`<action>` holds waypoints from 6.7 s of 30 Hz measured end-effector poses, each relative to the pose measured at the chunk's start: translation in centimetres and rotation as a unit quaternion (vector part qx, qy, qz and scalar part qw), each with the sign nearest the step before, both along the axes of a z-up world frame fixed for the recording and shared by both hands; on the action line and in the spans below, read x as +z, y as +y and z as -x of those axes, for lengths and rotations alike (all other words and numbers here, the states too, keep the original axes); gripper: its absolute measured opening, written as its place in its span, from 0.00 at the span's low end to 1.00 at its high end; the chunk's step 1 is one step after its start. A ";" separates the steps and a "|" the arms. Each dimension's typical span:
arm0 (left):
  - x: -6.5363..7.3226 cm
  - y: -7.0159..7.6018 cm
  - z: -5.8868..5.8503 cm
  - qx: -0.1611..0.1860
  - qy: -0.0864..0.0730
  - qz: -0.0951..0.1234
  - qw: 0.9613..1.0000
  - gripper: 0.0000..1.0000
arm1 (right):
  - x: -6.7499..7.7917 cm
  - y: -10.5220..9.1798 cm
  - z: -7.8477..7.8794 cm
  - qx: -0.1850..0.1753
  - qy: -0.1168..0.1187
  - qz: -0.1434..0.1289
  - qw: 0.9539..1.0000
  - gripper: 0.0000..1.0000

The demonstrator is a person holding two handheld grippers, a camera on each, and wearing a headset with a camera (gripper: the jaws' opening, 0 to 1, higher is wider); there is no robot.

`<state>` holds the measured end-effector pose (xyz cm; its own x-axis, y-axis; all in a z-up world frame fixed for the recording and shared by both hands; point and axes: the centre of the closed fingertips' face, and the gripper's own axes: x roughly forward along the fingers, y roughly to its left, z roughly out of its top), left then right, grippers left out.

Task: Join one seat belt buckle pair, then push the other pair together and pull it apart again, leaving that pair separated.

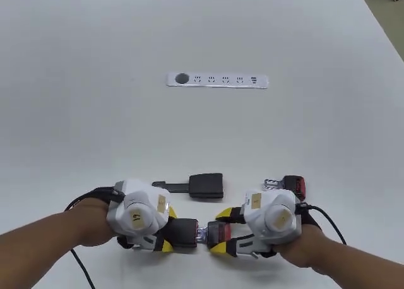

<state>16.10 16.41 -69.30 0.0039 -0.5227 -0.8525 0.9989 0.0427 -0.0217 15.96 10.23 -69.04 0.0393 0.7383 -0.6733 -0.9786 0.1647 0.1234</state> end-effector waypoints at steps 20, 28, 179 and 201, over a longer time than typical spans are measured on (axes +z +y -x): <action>-0.2 -0.1 0.2 -0.001 -0.001 -0.006 1.000 0.32 | -0.4 0.7 -0.3 0.001 0.000 0.002 1.000 0.33; -0.2 0.0 0.2 0.006 0.002 0.000 1.000 0.33 | -0.6 0.6 -0.6 0.000 -0.001 0.002 1.000 0.33; 4.2 -4.7 -10.8 0.133 -0.026 0.090 0.987 0.79 | 3.7 -14.8 -10.9 -0.139 -0.018 -0.025 0.990 0.78; 0.7 -5.4 -9.6 0.058 0.005 0.066 0.996 0.47 | -0.2 -17.4 -10.1 -0.067 -0.001 0.035 0.997 0.49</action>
